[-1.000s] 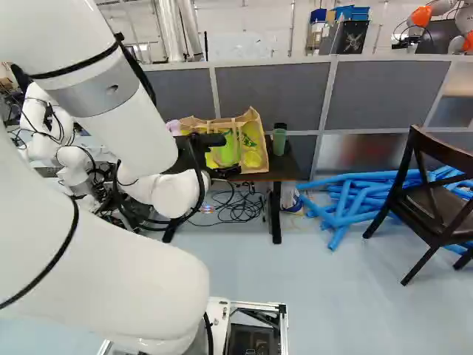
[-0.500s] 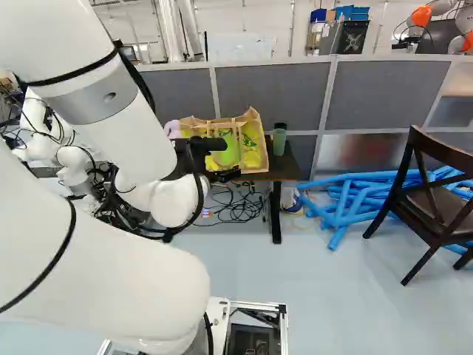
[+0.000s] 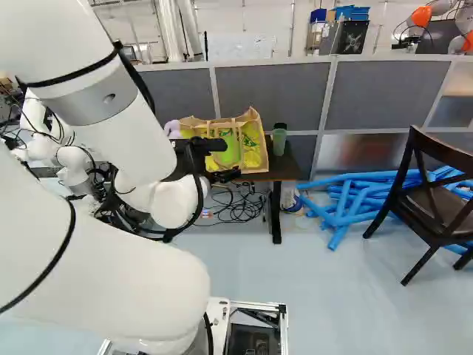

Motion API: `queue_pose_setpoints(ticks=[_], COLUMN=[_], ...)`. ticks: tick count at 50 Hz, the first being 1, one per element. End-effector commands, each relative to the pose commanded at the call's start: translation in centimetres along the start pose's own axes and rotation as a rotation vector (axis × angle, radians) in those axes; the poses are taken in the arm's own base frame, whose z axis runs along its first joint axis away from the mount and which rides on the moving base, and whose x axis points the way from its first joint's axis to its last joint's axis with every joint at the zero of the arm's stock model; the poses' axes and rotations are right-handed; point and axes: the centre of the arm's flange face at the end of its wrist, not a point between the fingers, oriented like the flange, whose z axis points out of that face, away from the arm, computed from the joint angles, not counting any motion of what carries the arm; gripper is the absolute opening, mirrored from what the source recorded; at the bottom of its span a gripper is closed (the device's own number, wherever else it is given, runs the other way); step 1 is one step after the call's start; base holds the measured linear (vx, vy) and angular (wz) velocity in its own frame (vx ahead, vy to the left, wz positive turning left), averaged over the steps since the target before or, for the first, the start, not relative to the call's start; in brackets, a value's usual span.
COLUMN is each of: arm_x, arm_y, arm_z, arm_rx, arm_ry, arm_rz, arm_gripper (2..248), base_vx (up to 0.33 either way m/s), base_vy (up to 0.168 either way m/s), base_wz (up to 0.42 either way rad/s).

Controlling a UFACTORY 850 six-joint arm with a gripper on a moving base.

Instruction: Pick up the bag on the ground and place it on the table

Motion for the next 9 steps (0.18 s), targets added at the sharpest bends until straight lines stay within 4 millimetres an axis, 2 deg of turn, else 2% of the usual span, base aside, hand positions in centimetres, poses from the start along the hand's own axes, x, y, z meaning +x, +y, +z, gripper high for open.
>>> queue_pose_setpoints(ticks=[9], arm_x=[0.0], arm_y=[0.0], arm_z=[0.0], arm_rx=[0.0], arm_ry=[0.0], arm_rz=[0.0], arm_gripper=[247], base_vx=[0.0], base_vy=[0.0], base_wz=[0.0])
